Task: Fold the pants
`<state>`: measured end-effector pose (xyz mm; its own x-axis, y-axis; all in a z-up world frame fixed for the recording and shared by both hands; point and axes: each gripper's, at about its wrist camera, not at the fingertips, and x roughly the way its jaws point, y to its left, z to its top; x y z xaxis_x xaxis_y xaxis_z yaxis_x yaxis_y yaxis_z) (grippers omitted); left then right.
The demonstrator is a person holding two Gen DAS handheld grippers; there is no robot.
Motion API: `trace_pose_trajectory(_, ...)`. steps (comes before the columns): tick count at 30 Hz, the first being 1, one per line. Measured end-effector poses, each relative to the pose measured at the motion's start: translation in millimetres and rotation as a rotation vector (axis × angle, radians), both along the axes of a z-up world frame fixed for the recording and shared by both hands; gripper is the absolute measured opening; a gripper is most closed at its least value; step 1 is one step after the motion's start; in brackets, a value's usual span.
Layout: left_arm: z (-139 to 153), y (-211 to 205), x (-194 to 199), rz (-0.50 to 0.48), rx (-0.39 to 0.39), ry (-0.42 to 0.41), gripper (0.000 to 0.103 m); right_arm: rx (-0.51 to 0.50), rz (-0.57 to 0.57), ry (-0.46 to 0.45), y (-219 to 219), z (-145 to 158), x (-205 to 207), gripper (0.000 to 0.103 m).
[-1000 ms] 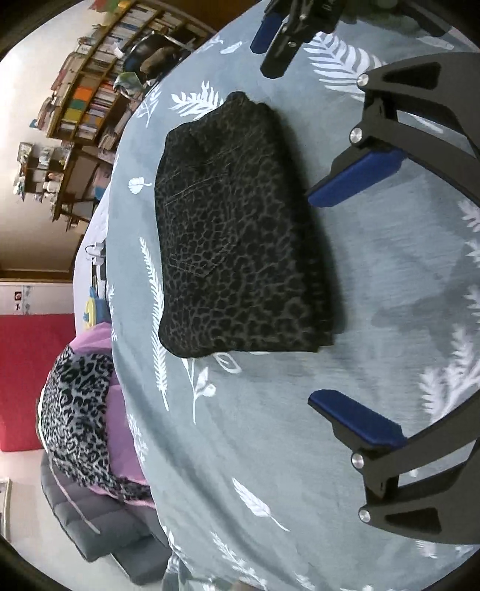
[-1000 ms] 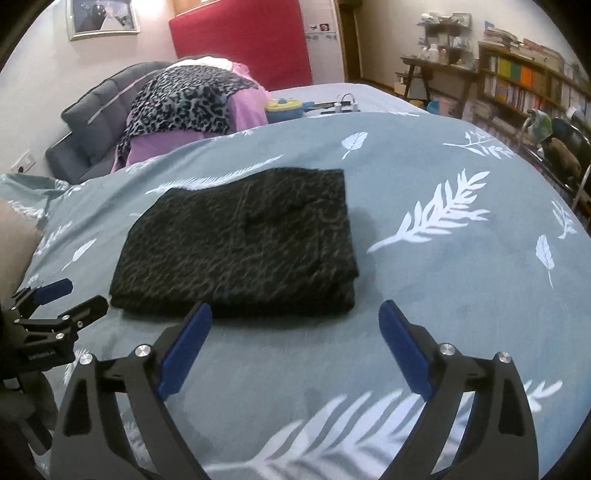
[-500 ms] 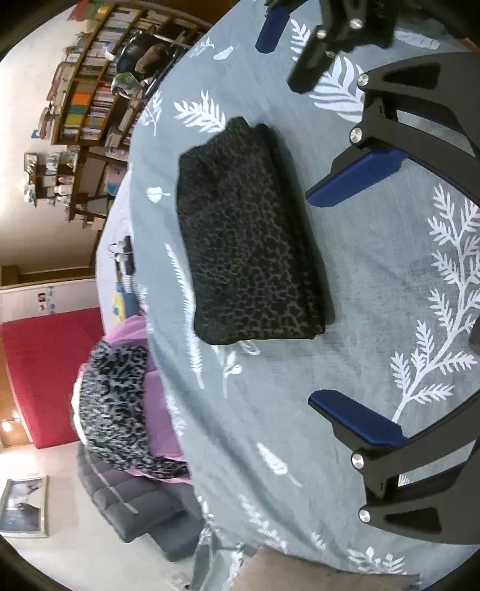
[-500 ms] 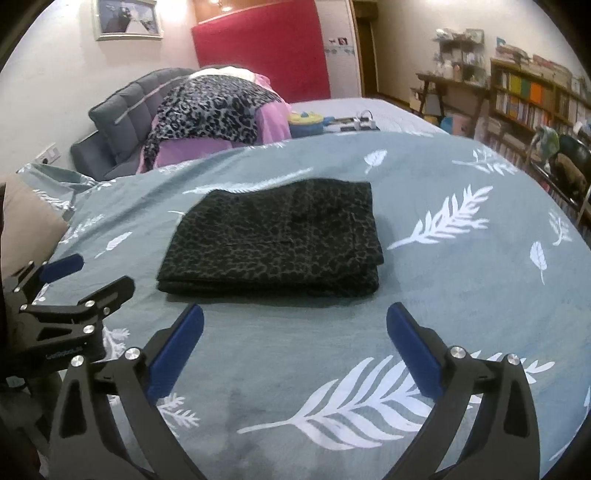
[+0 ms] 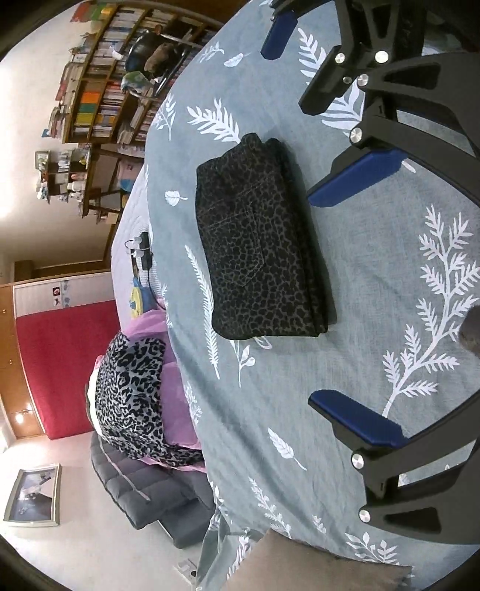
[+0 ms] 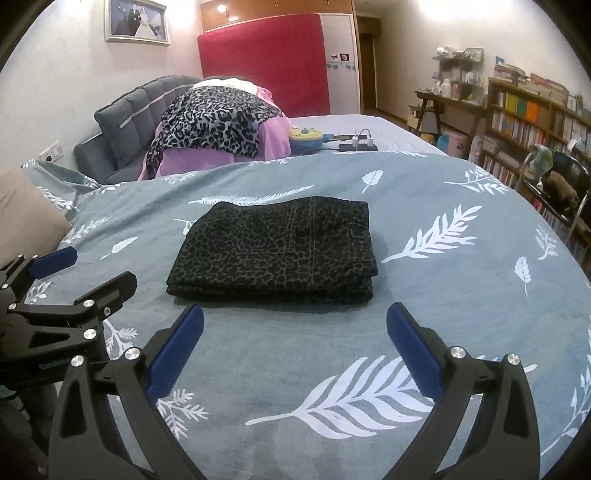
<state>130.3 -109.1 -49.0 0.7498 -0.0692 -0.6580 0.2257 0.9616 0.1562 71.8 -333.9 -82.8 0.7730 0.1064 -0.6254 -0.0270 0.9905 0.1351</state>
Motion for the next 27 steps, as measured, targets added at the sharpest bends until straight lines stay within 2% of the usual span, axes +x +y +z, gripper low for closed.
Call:
trace_pose_trajectory(6, -1.4, -0.5, -0.6, -0.009, -0.024, 0.037, 0.098, -0.008, 0.002, -0.001, 1.8, 1.8, -2.5, 0.100)
trace_pose_trajectory(27, 1.1, 3.5, -3.3, 0.012, -0.015, 0.047, 0.098, -0.038, -0.011, -0.010, 4.9, 9.3, -10.2, 0.100)
